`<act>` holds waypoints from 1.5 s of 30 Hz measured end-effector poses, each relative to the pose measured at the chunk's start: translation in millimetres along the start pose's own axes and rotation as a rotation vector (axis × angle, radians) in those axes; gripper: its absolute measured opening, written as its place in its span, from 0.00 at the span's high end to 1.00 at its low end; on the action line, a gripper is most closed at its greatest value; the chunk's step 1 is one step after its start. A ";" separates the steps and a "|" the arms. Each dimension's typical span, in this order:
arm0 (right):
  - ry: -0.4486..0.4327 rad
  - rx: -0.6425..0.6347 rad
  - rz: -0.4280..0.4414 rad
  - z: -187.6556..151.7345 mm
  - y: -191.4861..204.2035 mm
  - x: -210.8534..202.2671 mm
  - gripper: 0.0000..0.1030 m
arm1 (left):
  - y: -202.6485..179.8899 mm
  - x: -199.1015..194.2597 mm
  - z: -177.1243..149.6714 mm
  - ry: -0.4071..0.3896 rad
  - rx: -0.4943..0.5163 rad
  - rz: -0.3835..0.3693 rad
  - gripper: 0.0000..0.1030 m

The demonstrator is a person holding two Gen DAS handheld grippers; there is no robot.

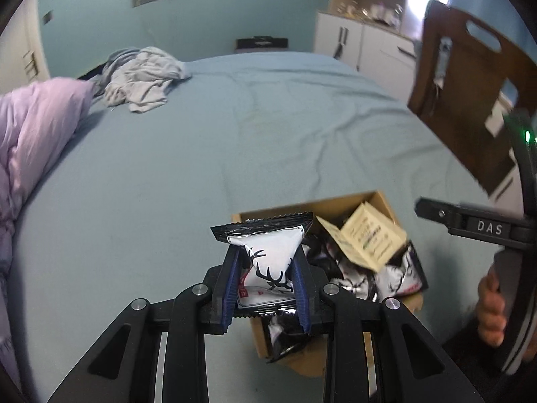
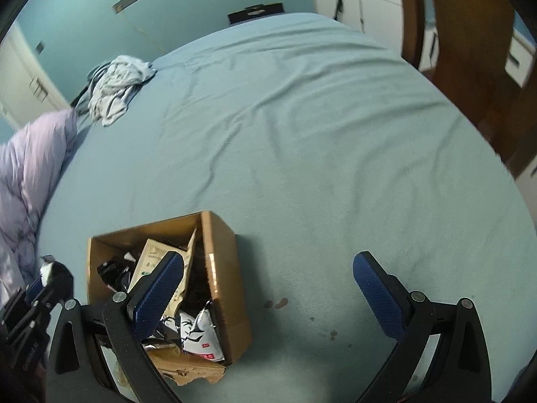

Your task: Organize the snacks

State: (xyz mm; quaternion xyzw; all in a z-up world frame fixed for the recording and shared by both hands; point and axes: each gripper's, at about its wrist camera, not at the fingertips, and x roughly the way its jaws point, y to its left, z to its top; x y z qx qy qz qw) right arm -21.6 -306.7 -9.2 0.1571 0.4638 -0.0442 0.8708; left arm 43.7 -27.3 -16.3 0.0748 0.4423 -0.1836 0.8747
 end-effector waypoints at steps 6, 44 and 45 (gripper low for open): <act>-0.005 -0.116 -0.027 -5.9 23.8 6.1 0.01 | 6.3 5.9 -4.3 -0.030 -0.024 -0.019 0.63; -0.025 -0.348 -0.048 -28.4 47.1 -14.7 0.01 | 25.4 -6.2 -19.9 0.017 0.013 0.215 0.00; -0.028 -0.350 -0.047 -29.0 47.5 -15.2 0.01 | 24.9 -6.3 -20.0 0.017 0.013 0.219 0.00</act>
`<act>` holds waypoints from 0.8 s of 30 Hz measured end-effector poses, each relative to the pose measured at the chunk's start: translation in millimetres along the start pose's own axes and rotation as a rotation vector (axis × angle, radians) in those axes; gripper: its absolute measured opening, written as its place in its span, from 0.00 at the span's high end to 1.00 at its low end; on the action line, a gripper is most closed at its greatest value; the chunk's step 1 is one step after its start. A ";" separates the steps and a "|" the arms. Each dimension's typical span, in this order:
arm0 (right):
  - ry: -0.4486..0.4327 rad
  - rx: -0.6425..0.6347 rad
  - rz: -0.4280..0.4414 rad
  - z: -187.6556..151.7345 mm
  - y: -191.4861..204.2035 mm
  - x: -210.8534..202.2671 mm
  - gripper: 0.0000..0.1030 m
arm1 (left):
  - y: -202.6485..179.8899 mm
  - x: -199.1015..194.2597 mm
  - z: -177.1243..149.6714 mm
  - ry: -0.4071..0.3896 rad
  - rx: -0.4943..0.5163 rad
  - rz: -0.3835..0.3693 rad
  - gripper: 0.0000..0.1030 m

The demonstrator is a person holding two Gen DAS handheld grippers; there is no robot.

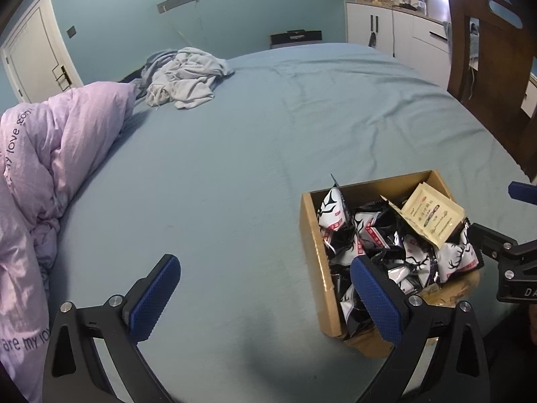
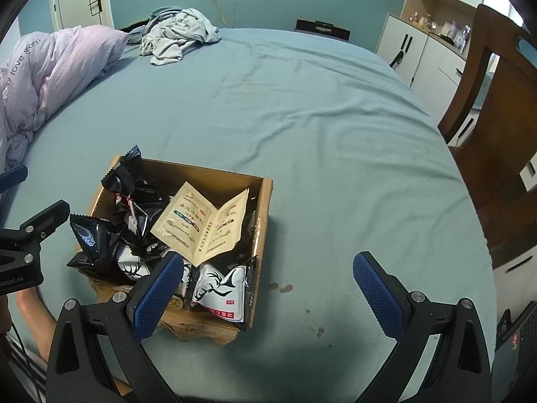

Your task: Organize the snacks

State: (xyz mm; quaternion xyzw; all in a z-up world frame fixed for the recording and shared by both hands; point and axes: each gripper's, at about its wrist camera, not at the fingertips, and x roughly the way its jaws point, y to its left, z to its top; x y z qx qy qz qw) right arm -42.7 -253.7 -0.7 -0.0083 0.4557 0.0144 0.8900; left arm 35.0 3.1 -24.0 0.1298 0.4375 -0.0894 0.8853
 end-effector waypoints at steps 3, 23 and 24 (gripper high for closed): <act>-0.006 0.004 -0.002 -1.7 0.6 -0.8 0.01 | -2.0 -0.6 0.4 -0.003 0.003 0.010 0.00; -0.019 -0.010 -0.007 -2.1 2.2 -2.3 0.01 | -5.1 -2.1 0.8 -0.011 0.015 0.040 0.00; -0.018 -0.012 -0.007 -2.0 2.6 -2.1 0.01 | -4.6 -1.9 1.2 -0.011 0.012 0.039 0.00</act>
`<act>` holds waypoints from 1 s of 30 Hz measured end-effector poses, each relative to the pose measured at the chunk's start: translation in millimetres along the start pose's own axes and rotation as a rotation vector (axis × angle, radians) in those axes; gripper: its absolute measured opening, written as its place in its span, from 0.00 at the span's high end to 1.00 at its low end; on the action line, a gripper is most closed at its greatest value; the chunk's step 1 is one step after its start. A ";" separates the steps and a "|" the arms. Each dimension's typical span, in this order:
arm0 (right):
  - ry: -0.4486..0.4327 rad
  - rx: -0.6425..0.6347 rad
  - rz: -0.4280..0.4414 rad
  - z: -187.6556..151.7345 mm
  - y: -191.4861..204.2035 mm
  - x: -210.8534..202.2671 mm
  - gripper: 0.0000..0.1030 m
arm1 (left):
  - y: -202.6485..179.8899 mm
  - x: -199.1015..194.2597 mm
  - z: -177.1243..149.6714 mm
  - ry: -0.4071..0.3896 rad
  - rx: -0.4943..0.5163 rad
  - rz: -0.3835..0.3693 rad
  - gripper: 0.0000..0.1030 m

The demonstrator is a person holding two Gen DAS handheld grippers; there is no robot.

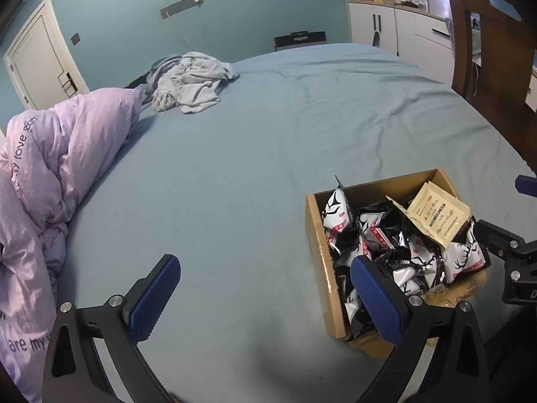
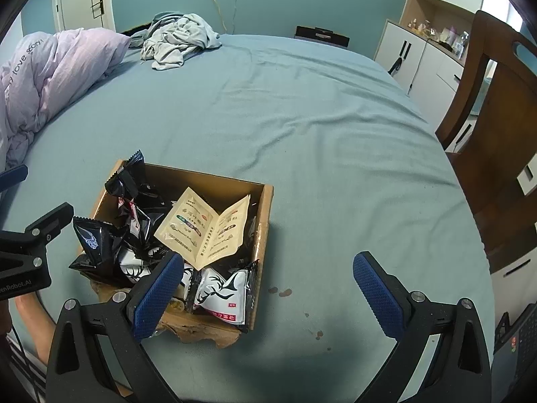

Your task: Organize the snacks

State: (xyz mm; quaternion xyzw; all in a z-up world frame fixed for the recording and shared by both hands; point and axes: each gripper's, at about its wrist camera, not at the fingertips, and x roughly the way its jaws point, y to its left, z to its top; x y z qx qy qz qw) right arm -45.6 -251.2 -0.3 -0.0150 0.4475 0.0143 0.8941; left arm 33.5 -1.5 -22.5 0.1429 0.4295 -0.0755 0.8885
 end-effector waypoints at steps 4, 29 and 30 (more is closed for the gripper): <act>-0.003 -0.008 0.001 0.4 1.6 -0.7 0.01 | 0.4 -0.7 0.1 -0.002 -0.003 -0.001 0.00; -0.001 -0.012 0.002 0.9 4.0 0.6 0.01 | 0.6 1.9 2.4 0.002 0.009 -0.017 0.00; -0.001 -0.012 0.002 0.9 4.0 0.4 0.01 | 0.7 2.0 2.8 0.001 0.009 -0.016 0.00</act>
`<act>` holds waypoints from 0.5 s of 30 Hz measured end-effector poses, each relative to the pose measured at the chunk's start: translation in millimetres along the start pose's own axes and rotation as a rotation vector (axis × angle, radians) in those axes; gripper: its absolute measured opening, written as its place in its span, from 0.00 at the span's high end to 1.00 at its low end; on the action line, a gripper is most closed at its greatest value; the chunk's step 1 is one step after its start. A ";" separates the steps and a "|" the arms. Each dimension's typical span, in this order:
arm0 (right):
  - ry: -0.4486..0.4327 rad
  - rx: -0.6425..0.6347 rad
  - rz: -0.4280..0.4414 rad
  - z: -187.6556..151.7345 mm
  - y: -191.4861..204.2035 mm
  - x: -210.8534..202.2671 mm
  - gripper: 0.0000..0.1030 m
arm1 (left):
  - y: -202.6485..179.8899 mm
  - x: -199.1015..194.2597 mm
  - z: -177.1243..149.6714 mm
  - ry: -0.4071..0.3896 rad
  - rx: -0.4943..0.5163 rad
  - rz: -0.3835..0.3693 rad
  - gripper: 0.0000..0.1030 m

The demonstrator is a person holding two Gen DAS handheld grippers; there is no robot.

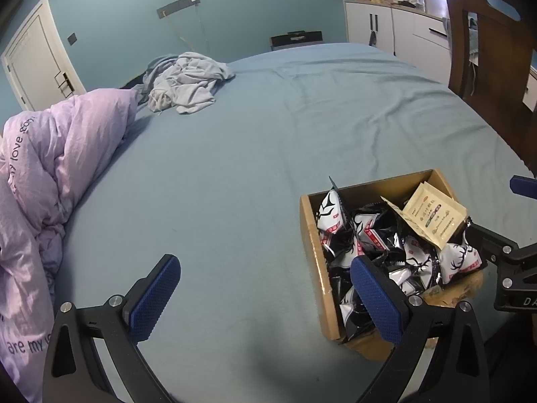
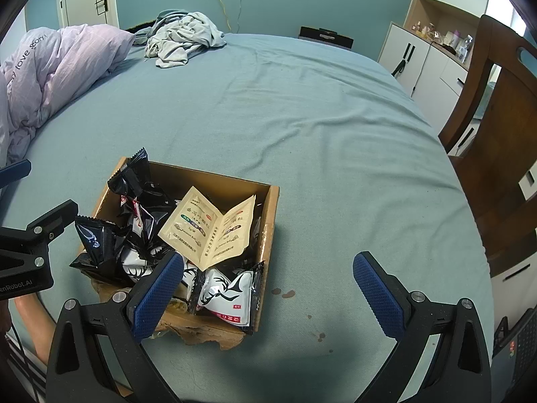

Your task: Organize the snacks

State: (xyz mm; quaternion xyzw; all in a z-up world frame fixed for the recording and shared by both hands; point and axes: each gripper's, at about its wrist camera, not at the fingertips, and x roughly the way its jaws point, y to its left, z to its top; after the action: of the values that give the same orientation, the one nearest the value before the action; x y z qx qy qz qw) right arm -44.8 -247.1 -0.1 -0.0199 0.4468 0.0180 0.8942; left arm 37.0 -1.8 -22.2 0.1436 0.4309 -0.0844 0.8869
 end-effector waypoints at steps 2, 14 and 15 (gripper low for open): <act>0.000 0.001 0.000 0.0 0.0 0.1 0.01 | 0.1 -0.1 0.0 0.000 -0.001 0.000 0.00; 0.004 0.000 -0.001 0.5 2.1 2.7 0.01 | 0.1 -0.2 0.0 0.000 -0.006 -0.003 0.00; 0.004 0.000 -0.001 0.5 2.1 2.6 0.01 | 0.2 -0.2 0.1 0.000 -0.005 -0.002 0.00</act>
State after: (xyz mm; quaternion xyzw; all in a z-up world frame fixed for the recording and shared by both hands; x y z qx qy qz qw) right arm -42.9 -244.9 -1.9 -0.0200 0.4487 0.0176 0.8933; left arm 37.0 -1.6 -22.0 0.1407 0.4311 -0.0844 0.8873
